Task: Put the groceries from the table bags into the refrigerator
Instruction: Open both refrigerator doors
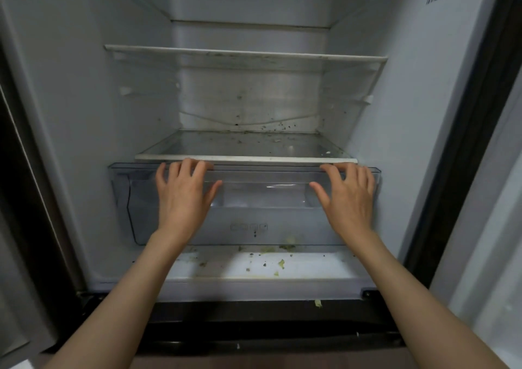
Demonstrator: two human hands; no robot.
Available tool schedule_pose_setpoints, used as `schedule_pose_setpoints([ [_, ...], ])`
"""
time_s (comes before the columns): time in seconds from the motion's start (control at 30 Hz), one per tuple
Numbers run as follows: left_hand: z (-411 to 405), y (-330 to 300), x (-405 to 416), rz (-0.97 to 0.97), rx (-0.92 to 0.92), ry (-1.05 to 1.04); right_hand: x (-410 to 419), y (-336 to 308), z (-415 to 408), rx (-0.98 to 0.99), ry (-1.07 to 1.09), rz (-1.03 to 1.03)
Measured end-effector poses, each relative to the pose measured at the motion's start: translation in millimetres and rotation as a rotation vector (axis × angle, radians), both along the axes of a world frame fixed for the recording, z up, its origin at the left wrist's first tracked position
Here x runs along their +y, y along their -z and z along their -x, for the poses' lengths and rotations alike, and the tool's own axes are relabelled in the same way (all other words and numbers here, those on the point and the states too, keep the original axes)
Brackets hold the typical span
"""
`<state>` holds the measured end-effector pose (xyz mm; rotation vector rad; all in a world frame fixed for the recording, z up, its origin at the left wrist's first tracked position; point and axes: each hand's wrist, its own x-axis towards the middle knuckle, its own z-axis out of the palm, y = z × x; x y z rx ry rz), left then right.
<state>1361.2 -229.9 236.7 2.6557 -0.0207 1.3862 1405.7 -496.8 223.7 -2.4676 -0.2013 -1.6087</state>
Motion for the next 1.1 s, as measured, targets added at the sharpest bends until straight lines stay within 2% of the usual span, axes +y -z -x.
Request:
schedule_pose_setpoints([
  [0.23,32,11,-5,-0.023,-0.118,-0.037,-9,9,34,-0.051,-0.036,0.009],
  [0.47,46,12,-9,0.034,-0.134,-0.011,-10,7,51,-0.019,-0.058,-0.013],
  [0.67,55,21,-4,-0.016,-0.190,-0.006,-12,11,66,-0.013,-0.073,-0.038],
  [0.87,64,23,-2,-0.040,-0.124,0.058,-10,16,74,0.053,-0.127,-0.045],
  [1.1,95,20,-3,-0.059,0.154,0.092,-11,19,101,0.253,-0.184,-0.014],
])
